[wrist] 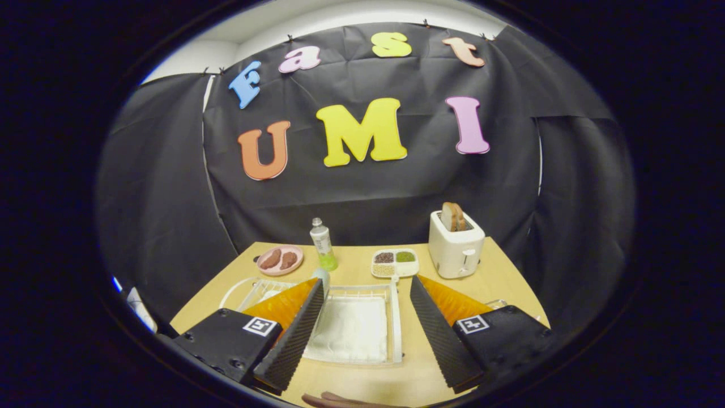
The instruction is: Take the plate from the dish rack, then take the spoon from the basket and place it into the plate.
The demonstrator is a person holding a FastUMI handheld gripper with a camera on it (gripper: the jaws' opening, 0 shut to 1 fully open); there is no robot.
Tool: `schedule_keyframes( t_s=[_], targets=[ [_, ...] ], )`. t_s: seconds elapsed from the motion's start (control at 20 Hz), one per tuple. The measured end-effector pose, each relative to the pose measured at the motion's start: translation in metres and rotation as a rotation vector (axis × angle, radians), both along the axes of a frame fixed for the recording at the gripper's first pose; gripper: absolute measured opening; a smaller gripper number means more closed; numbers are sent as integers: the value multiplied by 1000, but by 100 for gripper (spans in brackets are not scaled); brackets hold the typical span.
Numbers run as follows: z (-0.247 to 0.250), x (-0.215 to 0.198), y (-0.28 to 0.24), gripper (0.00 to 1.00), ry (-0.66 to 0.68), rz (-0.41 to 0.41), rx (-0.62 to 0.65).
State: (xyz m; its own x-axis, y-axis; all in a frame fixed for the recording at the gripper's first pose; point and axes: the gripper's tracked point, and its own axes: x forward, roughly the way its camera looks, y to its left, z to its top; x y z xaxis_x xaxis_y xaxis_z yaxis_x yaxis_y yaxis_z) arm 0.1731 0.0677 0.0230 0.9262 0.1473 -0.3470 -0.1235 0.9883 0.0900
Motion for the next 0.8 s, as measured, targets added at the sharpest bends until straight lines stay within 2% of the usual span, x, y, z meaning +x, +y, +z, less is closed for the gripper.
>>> schedule_keyframes(
  t_s=[0.15, 0.25, 0.55, 0.6, 0.7, 0.8],
  targets=[
    [0, 33, 25, 99, 88, 50, -10],
    [-10, 49, 37, 98, 166, 62, -61],
    [-55, 60, 96, 98, 456, 134, -205],
    [-62, 58, 95, 98, 504, 121, -254],
    [-69, 56, 84, 94, 599, 26, -354],
    [-62, 73, 87, 88, 577, -22, -432]
  ],
)
